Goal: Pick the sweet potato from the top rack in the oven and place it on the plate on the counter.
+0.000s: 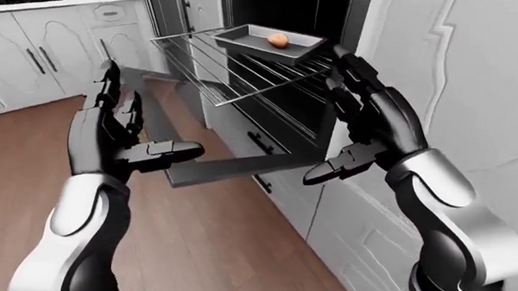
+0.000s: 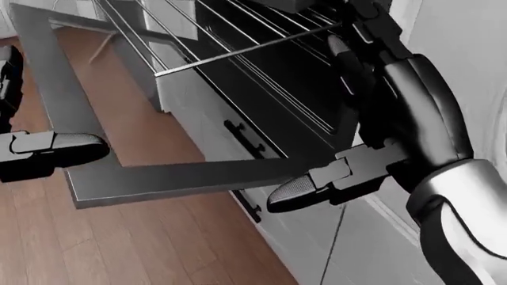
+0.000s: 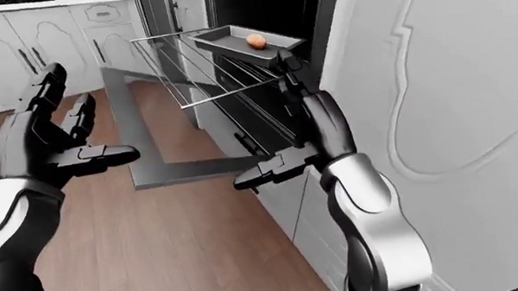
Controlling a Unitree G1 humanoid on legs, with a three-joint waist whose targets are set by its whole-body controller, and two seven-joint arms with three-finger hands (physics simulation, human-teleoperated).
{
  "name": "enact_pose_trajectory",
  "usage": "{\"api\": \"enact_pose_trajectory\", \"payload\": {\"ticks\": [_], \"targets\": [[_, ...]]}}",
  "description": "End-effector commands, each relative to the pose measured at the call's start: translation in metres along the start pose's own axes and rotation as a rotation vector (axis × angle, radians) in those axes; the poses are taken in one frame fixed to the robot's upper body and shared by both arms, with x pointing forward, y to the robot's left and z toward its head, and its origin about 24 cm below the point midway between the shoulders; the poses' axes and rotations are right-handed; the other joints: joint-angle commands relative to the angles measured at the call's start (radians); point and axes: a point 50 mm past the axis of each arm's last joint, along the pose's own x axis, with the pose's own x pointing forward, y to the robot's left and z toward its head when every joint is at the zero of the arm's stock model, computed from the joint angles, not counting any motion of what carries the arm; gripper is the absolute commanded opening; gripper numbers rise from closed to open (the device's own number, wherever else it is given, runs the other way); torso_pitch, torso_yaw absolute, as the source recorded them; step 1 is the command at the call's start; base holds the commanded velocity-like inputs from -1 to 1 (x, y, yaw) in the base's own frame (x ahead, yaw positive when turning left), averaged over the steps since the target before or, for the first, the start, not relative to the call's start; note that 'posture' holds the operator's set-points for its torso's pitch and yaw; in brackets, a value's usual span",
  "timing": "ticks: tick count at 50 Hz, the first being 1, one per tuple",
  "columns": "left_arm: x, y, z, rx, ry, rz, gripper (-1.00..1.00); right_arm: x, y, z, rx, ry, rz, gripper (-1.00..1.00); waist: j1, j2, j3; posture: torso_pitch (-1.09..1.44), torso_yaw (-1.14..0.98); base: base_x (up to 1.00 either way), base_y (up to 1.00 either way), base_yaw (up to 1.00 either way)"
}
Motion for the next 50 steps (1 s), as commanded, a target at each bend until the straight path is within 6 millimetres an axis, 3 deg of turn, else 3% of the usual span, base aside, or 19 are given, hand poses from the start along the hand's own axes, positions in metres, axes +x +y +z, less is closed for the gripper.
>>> {"api": "enact_pose_trajectory", "payload": {"ticks": [1, 3, 9, 12, 13, 20, 22, 23, 24, 25, 30, 31, 34, 35, 38, 43, 45, 47, 50], "targets": [[-0.002, -0.009, 0.014, -0.004, -0.083, -0.05, 1.0, -0.002, -0.007, 0.015, -0.032, -0.096, -0.051, 1.0, -0.017, -0.002, -0.001, 0.0, 0.0, 0.68, 0.0, 0.54], [-0.002, -0.009, 0.014, -0.002, -0.083, -0.051, 1.0, 0.0, -0.013, 0.016, -0.019, -0.097, -0.082, 1.0, -0.032, -0.002, 0.017, 0.0, 0.0, 0.7, 0.0, 0.02], [0.0, -0.009, 0.017, 0.001, -0.086, -0.05, 1.0, 0.001, -0.015, 0.027, -0.034, -0.126, -0.086, 1.0, -0.02, -0.027, 0.011, 0.0, 0.0, 0.8, 0.0, 0.0], [0.0, -0.009, 0.024, 0.001, -0.097, -0.054, 1.0, 0.0, -0.016, 0.032, -0.045, -0.132, -0.09, 1.0, -0.03, -0.095, -0.022, 0.0, 0.0, 0.89, 0.0, 0.0], [0.0, -0.009, 0.023, 0.002, -0.096, -0.056, 1.0, -0.001, -0.016, 0.034, -0.044, -0.148, -0.094, 1.0, -0.037, -0.057, 0.007, 0.0, 0.0, 0.9, 0.0, 0.0], [0.0, -0.006, 0.028, 0.008, -0.105, -0.054, 1.0, -0.002, -0.017, 0.048, -0.082, -0.176, -0.091, 1.0, -0.043, -0.034, -0.03, 0.0, 0.0, 0.57, 0.0, 0.0], [-0.001, -0.003, 0.029, 0.006, -0.106, -0.052, 1.0, -0.001, -0.015, 0.05, -0.097, -0.177, -0.083, 1.0, -0.051, 0.019, -0.027, 0.0, 0.0, 0.0, 0.0, 0.0], [0.0, -0.002, 0.027, 0.006, -0.106, -0.049, 1.0, -0.001, -0.014, 0.053, -0.117, -0.186, -0.083, 1.0, -0.048, 0.079, -0.04, 0.0, 0.0, 0.0, 0.0, 0.0], [0.0, -0.001, 0.028, 0.005, -0.107, -0.048, 1.0, -0.001, -0.012, 0.056, -0.123, -0.191, -0.075, 1.0, -0.051, 0.056, -0.026, 0.0, 0.0, 0.0, 0.0, 0.0], [0.0, 0.0, 0.029, 0.004, -0.109, -0.046, 1.0, -0.001, -0.01, 0.058, -0.13, -0.196, -0.066, 1.0, -0.04, 0.072, -0.001, 0.0, 0.0, 0.0, 0.0, 0.0], [-0.002, 0.005, 0.037, 0.002, -0.123, -0.041, 1.0, 0.002, -0.006, 0.06, -0.145, -0.195, -0.045, 1.0, -0.044, 0.038, 0.035, 0.0, 0.0, 0.0, 0.0, 0.0], [-0.002, 0.006, 0.038, 0.002, -0.126, -0.04, 1.0, 0.003, -0.005, 0.061, -0.142, -0.195, -0.04, 1.0, -0.046, 0.037, 0.028, 0.0, 0.0, 0.0, 0.34, 0.0], [-0.003, 0.007, 0.044, -0.005, -0.134, -0.036, 1.0, 0.005, -0.001, 0.063, -0.129, -0.197, -0.015, 1.0, -0.057, -0.053, -0.007, 0.0, 0.0, 0.0, 0.0, 0.99], [-0.003, 0.007, 0.044, -0.006, -0.135, -0.037, 1.0, 0.006, 0.001, 0.063, -0.126, -0.197, -0.008, 1.0, -0.048, -0.018, -0.033, 0.0, 0.0, 0.0, 0.0, 1.0], [-0.002, 0.008, 0.041, -0.005, -0.129, -0.035, 1.0, 0.009, 0.008, 0.063, -0.117, -0.19, 0.013, 1.0, -0.05, -0.026, -0.034, 0.0, 0.0, 0.0, 0.0, 1.0], [-0.003, 0.009, 0.045, -0.007, -0.135, -0.032, 1.0, 0.01, 0.006, 0.067, -0.119, -0.184, 0.01, 1.0, -0.048, 0.02, -0.022, 0.0, 0.0, 0.0, 0.0, 1.0], [-0.003, 0.009, 0.046, -0.007, -0.138, -0.033, 1.0, 0.01, 0.004, 0.069, -0.119, -0.186, 0.006, 1.0, -0.046, 0.05, -0.021, 0.0, 0.0, 0.0, 0.0, 1.0], [-0.004, 0.009, 0.047, -0.007, -0.138, -0.033, 1.0, 0.01, 0.004, 0.069, -0.117, -0.189, 0.004, 1.0, -0.04, 0.114, -0.036, 0.0, 0.0, 0.0, 0.0, 1.0], [-0.004, 0.01, 0.048, -0.006, -0.139, -0.033, 1.0, 0.014, 0.001, 0.069, -0.119, -0.186, -0.009, 1.0, -0.021, 0.095, -0.029, 0.0, 0.0, 0.0, 0.0, 1.0]]}}
